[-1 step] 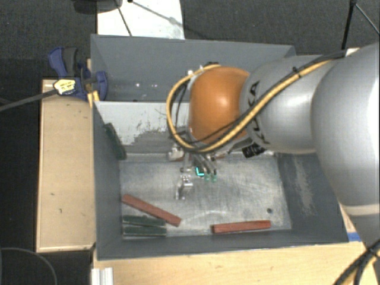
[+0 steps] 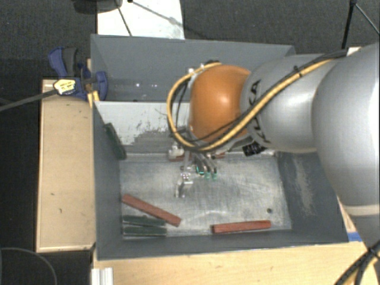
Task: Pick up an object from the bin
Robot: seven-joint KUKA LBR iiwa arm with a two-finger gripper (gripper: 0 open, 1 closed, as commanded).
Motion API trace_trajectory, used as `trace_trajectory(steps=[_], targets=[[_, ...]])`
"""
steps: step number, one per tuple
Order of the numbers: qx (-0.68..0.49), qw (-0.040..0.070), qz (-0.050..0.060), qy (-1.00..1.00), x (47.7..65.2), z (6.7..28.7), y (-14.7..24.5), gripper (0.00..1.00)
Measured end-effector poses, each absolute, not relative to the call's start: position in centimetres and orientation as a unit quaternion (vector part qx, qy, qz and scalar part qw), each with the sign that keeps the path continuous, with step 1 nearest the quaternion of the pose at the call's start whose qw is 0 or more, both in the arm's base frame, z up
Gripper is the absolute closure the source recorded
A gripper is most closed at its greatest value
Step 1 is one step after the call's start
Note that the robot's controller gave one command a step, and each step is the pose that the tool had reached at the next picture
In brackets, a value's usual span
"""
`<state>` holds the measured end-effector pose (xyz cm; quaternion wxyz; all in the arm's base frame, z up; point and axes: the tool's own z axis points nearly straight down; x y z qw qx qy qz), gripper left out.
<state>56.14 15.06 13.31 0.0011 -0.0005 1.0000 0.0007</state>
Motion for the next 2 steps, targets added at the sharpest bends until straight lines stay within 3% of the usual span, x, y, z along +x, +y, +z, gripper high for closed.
trace_trajectory(steps=[1,2], targets=[[-0.04,0.003,0.0,0.999,48.11,7.57,19.21,1.0],[-0.04,0.003,0.0,0.999,48.11,7.57,19.21,1.0]])
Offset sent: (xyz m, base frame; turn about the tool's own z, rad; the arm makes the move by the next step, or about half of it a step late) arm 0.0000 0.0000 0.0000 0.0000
